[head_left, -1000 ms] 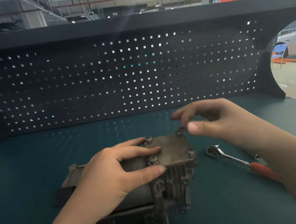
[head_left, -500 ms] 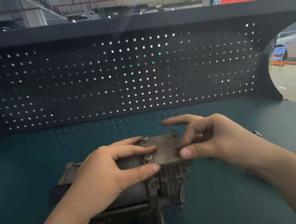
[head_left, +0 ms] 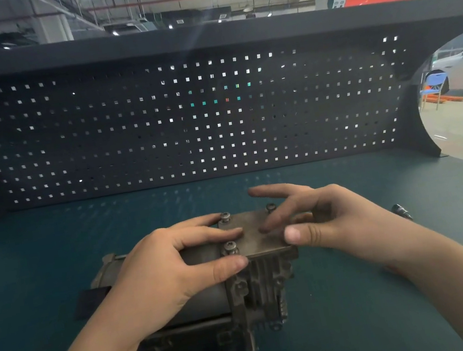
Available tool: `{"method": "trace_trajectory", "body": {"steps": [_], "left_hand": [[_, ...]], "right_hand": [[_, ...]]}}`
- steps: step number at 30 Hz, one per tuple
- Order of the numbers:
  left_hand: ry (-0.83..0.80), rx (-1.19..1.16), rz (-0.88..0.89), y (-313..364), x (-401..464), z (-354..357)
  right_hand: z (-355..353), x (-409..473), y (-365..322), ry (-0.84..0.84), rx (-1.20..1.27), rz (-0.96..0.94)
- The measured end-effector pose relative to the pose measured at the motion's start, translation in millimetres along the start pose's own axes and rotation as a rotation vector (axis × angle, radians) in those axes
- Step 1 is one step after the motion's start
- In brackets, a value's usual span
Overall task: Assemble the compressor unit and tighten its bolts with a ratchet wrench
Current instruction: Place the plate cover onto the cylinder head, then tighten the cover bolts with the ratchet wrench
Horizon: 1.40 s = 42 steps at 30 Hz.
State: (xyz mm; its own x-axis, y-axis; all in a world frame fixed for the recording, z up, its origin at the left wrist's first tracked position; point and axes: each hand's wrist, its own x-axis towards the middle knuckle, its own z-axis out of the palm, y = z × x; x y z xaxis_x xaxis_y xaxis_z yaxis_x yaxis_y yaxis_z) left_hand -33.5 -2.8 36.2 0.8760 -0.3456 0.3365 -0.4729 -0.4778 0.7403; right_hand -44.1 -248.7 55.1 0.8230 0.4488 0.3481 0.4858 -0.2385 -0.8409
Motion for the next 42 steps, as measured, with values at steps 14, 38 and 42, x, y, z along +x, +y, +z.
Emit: {"method": "trace_trajectory", "body": {"steps": [14, 38, 42], "left_hand": [[-0.002, 0.004, -0.009, 2.8, -1.2, -0.9], [-0.221, 0.243, -0.081, 37.7, 31.8, -7.2], [-0.036, 0.190, -0.098, 57.3, 49.3, 22.0]], "right_hand": [[-11.1, 3.6, 2.3, 0.194, -0.089, -0.029], [-46.9, 6.6, 25.0, 0.249, -0.521, 0.468], [-54.3, -0.3, 78.7, -0.210, -1.106, 0.989]]}}
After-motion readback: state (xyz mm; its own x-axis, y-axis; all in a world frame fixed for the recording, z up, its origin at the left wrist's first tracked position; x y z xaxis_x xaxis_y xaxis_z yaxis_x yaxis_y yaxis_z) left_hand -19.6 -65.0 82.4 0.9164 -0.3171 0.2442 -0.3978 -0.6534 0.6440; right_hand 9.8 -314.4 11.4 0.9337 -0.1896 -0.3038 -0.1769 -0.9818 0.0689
